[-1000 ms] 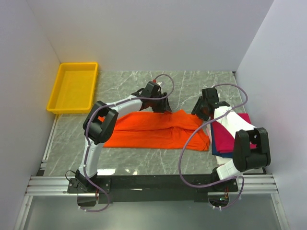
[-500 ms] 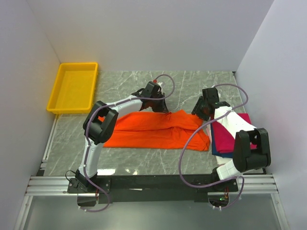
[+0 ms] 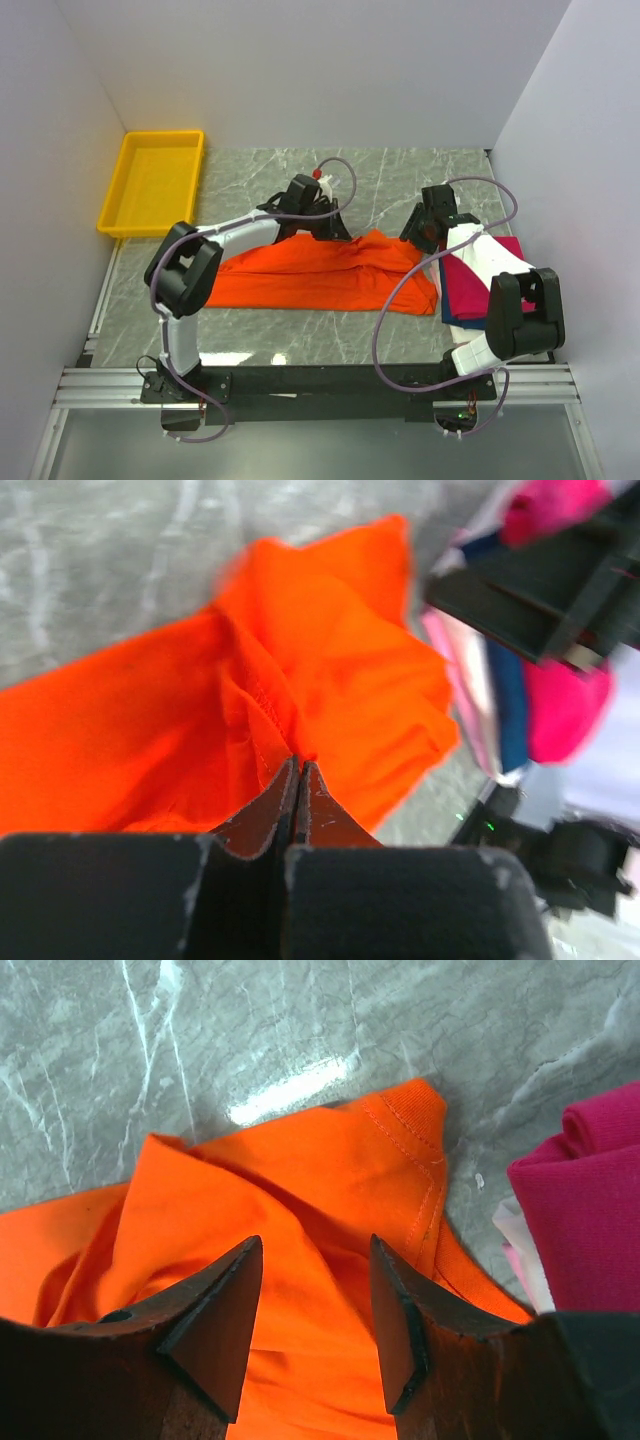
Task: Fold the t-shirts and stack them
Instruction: Fold the tshirt
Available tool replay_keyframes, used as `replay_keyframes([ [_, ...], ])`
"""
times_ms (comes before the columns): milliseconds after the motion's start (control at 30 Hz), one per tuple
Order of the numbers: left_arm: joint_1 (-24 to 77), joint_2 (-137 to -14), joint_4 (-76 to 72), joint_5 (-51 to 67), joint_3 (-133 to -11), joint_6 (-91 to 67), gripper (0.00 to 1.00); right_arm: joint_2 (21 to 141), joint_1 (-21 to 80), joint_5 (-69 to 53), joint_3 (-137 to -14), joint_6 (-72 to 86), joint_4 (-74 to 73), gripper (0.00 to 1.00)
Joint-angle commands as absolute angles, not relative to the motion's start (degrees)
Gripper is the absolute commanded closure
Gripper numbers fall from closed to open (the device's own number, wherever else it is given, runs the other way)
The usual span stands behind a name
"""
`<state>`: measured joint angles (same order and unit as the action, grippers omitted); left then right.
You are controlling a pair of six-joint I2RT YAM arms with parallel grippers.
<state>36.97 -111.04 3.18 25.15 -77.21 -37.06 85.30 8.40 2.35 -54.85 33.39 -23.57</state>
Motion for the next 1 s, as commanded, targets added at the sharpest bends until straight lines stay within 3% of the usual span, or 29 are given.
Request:
replay_keyframes([
  [0, 37.5, -105.9, -3.6, 31.5, -73.1, -37.2, 0.99, 84.4, 7.9, 3.3, -55.1, 33.0, -22.3, 0.46],
  [467, 39.9, -99.4, -5.2, 32.6, -59.6, -35.9, 0.99, 83.6, 8.4, -1.1, -53.4, 32.8, -20.0, 0.44],
  [967, 40.2, -99.8, -2.4, 30.1, -57.5, -36.0, 0.99, 81.4, 14.5, -1.1, -49.5, 31.4, -16.9, 0.40],
])
